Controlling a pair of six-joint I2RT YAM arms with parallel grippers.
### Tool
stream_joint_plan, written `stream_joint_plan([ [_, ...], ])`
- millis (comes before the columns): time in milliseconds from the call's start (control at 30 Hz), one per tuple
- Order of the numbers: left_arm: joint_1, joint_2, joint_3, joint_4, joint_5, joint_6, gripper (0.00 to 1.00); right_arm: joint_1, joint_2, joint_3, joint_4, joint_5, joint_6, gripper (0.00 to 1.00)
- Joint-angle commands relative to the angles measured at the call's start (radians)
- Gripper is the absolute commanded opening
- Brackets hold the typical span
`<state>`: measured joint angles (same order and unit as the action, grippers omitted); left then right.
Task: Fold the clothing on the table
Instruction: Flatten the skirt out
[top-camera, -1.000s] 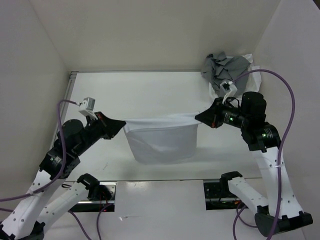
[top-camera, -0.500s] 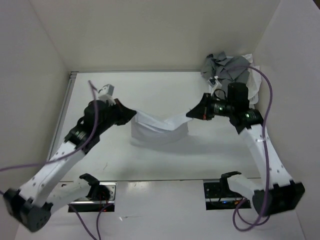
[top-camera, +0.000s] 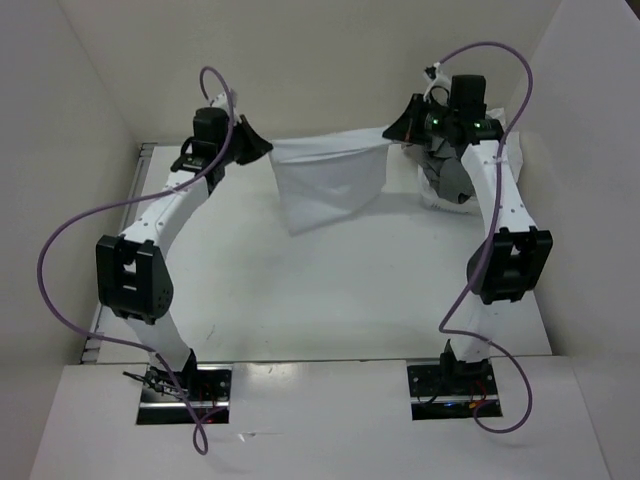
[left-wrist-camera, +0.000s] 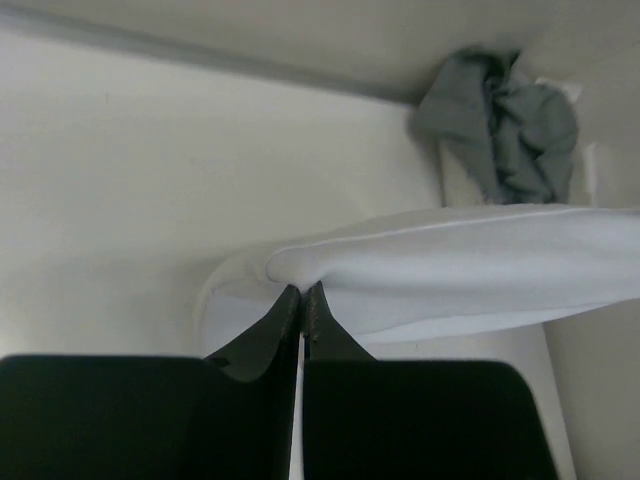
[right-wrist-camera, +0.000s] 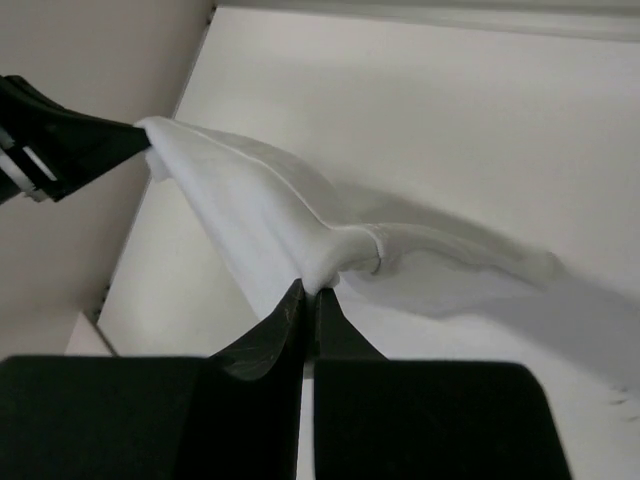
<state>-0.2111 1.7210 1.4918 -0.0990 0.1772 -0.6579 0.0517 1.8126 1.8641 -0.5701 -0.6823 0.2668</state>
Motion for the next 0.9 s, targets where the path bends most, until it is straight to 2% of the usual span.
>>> stream_joint_plan([
  [0, 0.073, 0.063, 0.186, 0.080, 0.119, 0.058, 0.00, -0.026, 0.046, 0.235, -0.013, 0.044, -0.052, 0.00],
  [133, 0.108, 0.095, 0.295, 0.068, 0.177, 0.076, 0.00, -0.049, 0.112, 0.326, -0.051, 0.035, -0.061, 0.00],
  [200, 0.122, 0.109, 0.295, 0.056, 0.212, 0.076, 0.00, -0.049, 0.113, 0.276, -0.033, 0.010, -0.052, 0.00],
  [267, 0.131, 0.089, 0.240, 0.085, 0.222, 0.063, 0.00, -0.049, 0.073, 0.147, 0.021, 0.001, -0.026, 0.00],
  [400, 0.131, 0.003, -0.021, 0.134, 0.222, 0.041, 0.00, -0.049, 0.004, -0.137, 0.108, -0.010, 0.034, 0.00],
  [600, 0.116, -0.006, -0.318, 0.147, 0.266, -0.023, 0.00, -0.027, -0.039, -0.435, 0.134, -0.053, 0.063, 0.00],
  [733, 0.076, -0.006, -0.363, 0.050, 0.252, -0.046, 0.00, -0.004, -0.122, -0.555, 0.104, -0.006, 0.087, 0.00],
  [867, 0.055, -0.089, -0.439, 0.002, 0.252, -0.068, 0.00, -0.004, -0.199, -0.693, 0.061, -0.016, 0.104, 0.00],
])
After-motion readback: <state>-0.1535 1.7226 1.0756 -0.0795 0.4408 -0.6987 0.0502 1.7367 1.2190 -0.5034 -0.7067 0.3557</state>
